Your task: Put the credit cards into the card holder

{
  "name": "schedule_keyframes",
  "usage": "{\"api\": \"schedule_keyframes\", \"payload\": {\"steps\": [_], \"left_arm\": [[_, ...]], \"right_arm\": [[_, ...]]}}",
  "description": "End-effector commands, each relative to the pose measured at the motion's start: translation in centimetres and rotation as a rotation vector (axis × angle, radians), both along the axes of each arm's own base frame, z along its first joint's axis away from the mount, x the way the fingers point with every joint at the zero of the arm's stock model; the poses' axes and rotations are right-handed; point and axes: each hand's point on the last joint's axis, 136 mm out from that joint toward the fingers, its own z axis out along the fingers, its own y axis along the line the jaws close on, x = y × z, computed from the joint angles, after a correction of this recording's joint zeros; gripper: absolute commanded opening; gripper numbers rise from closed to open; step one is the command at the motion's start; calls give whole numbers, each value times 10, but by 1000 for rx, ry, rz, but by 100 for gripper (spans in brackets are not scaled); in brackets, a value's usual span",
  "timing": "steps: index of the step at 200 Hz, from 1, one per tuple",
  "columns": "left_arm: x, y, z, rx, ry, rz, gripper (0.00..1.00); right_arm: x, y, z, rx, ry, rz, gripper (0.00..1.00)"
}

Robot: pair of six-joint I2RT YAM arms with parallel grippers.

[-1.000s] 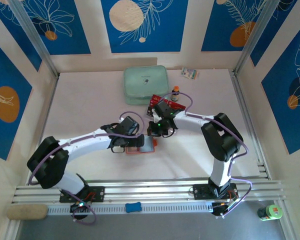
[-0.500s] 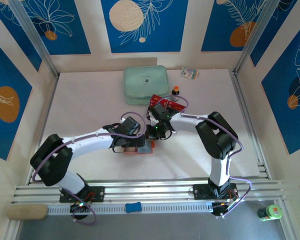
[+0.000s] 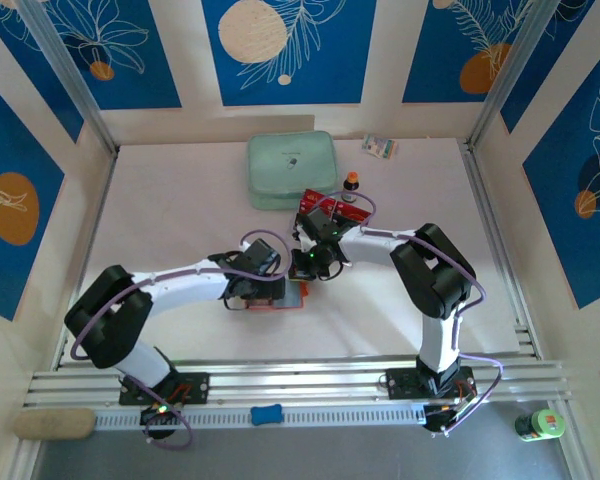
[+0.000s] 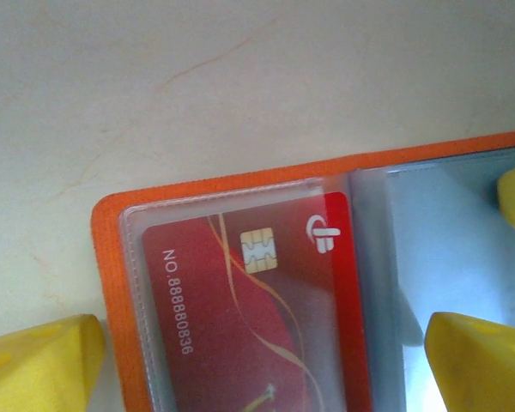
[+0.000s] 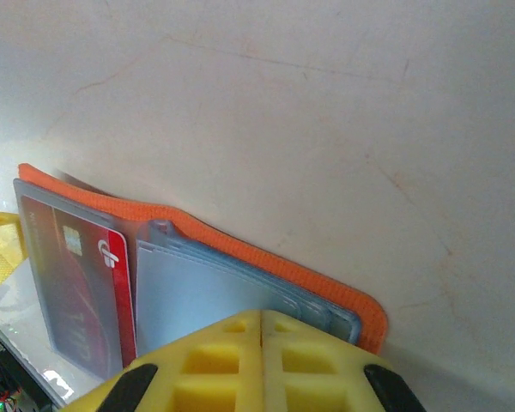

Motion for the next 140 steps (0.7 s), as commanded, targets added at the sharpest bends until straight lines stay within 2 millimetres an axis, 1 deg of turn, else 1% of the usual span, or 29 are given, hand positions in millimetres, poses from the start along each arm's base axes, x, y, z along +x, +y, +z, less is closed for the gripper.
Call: {"api": "schedule_keyframes", "payload": {"steps": [1, 19, 46, 51, 82, 114, 140], "left_arm": [[-6, 7, -13, 50, 9, -22, 92], [-8, 9, -16, 50, 12, -23, 88], [-8, 8, -16, 40, 6, -23, 85], [-8, 9, -16, 38, 5, -22, 85], [-9, 9, -17, 30, 1, -23, 82], [-9, 8, -18, 26, -2, -26, 79], [-9, 9, -17, 24, -4, -24, 79]], "right_arm": [[-6, -1, -2, 7, 41, -4, 0], [-4, -3, 6, 16, 29, -17, 1], [-4, -7, 15, 23, 13, -37, 8], [-5, -7, 16, 25, 13, -42, 11], [-6, -6, 16, 40, 24, -58, 19], [-8, -2, 10, 40, 40, -58, 20], [-9, 0, 6, 42, 52, -57, 21]]}}
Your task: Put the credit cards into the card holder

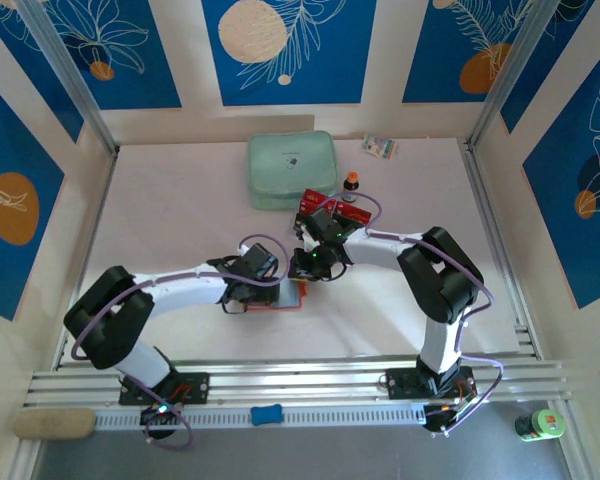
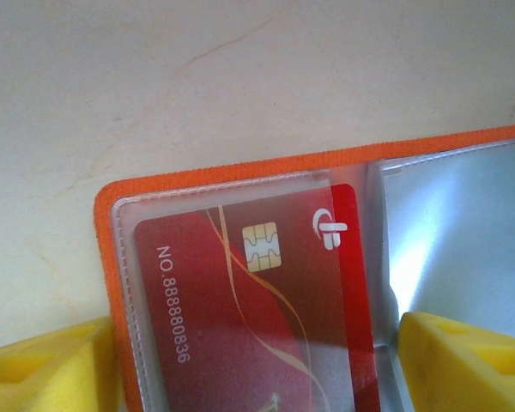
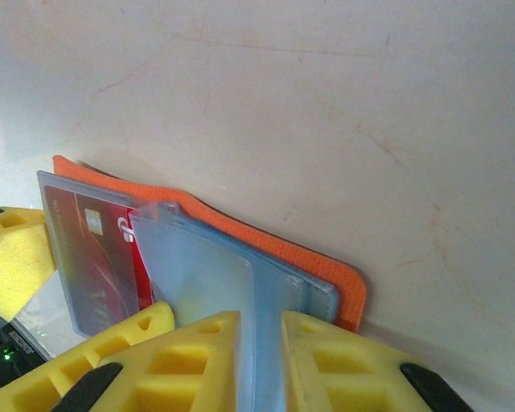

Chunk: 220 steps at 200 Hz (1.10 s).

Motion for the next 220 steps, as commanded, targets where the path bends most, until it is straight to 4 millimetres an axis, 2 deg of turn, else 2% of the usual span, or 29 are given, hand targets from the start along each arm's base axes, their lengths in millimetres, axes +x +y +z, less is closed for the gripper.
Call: {"api": "schedule_keyframes", "payload": {"steps": [1, 67, 114, 158, 175, 220], "left_arm": [[-8, 3, -8, 15, 17, -16, 79], [-9, 3, -10, 15, 18, -21, 80], [-7, 1, -5, 2, 7, -24, 82], [2, -3, 25, -39, -54, -28, 87], [6, -2, 40, -55, -86, -25, 89], [9, 21, 73, -86, -161, 35, 94]], "right_arm": [[-7, 4, -4, 18, 37, 4, 21], [-8, 16, -6, 51, 63, 24, 20], [-9, 23, 4, 94, 72, 36, 21], [-13, 32, 23, 149, 74, 46, 27], [-15, 36, 31, 162, 71, 47, 35], [-21, 47, 49, 163, 52, 52, 53]]}}
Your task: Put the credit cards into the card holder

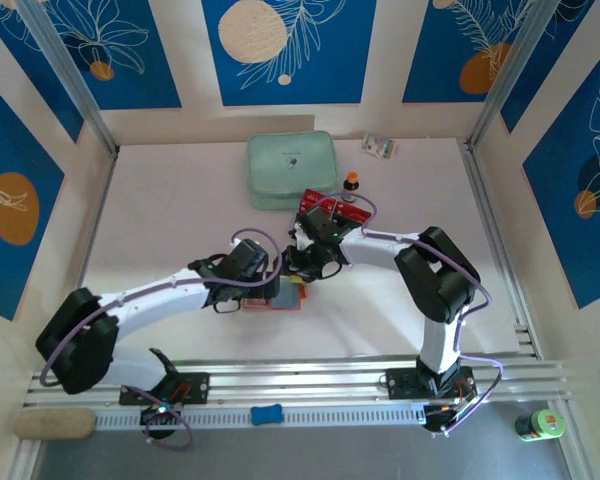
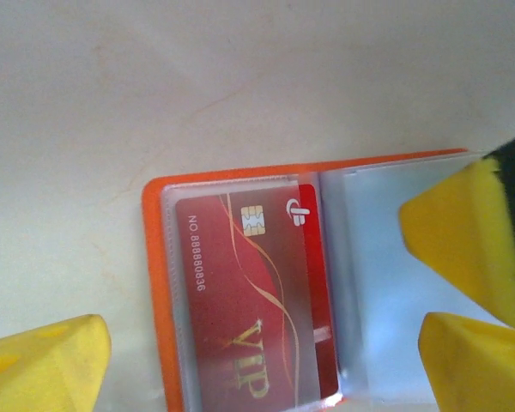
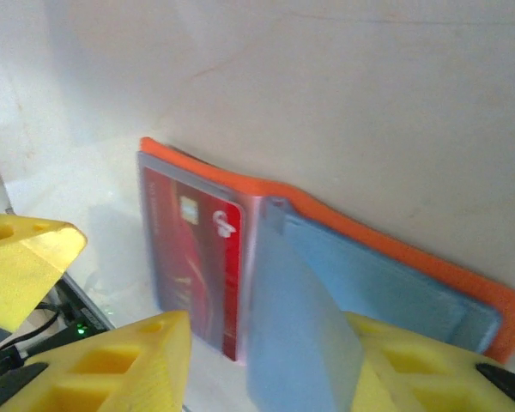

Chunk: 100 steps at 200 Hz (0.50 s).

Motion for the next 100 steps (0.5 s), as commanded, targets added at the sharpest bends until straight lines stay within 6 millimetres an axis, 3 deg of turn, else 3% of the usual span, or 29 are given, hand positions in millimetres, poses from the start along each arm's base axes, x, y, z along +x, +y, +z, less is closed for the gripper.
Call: {"api": "schedule_keyframes", "payload": {"steps": [1, 39, 100], "left_arm": [[8, 16, 23, -15, -65, 53, 94], [5, 41, 34, -40, -90, 110, 95], [-3, 65, 38, -58, -103, 164, 95]], "right_arm": [[-12, 17, 30, 46, -12, 39, 53], [-15, 32, 36, 32, -24, 45, 61], [-11, 63, 21, 5, -5, 70, 62]]}}
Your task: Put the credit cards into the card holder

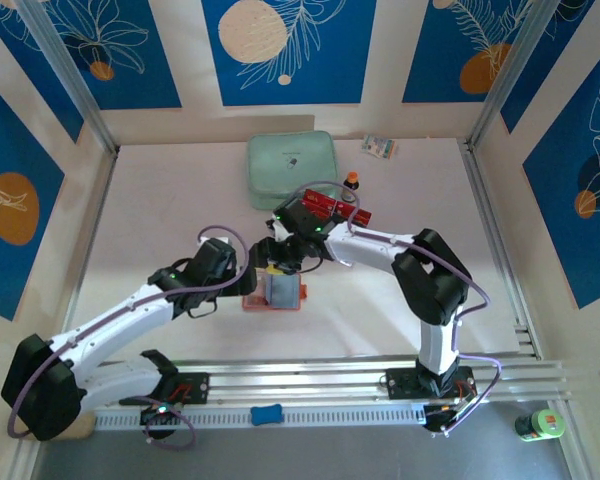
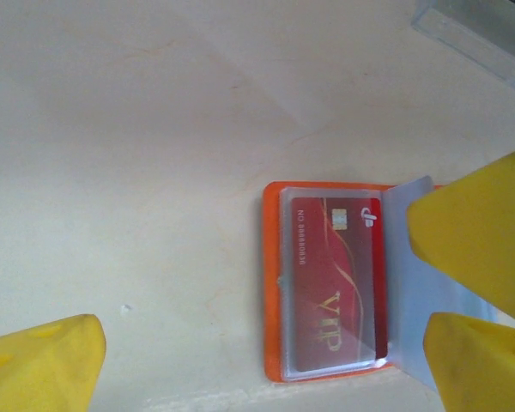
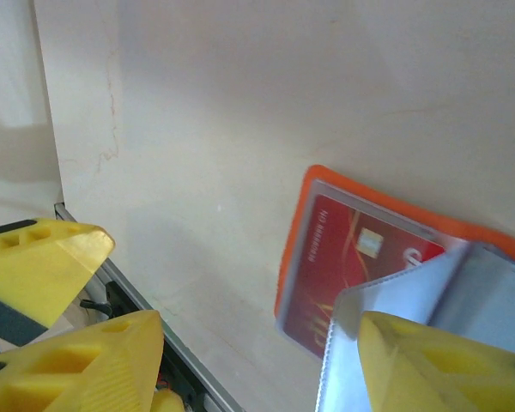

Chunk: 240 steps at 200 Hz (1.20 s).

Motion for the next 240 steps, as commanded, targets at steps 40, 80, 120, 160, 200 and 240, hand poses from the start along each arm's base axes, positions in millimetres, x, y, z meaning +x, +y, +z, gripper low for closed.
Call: {"api": "schedule_keyframes", "payload": {"steps": [40, 80, 120, 160, 200, 240], "left_arm": [[-1, 22, 7, -7, -39, 71, 95], [-3, 24, 0, -12, -25, 72, 96], [-4, 20, -13, -9, 6, 52, 96], [-5, 16, -26, -3, 30, 26, 96], [-5, 11, -44, 5, 66, 2, 96], [-2, 6, -57, 6, 87, -5, 96]], "right_arm": [[-7, 22, -33, -63, 82, 25, 62], [-8, 25, -40, -61, 101, 23, 62], [-7, 23, -39, -60, 102, 16, 62], [-4, 25, -43, -55, 114, 9, 62], [-2, 24, -42, -50, 119, -1, 62], [2, 25, -34, -33, 116, -5, 62]]}}
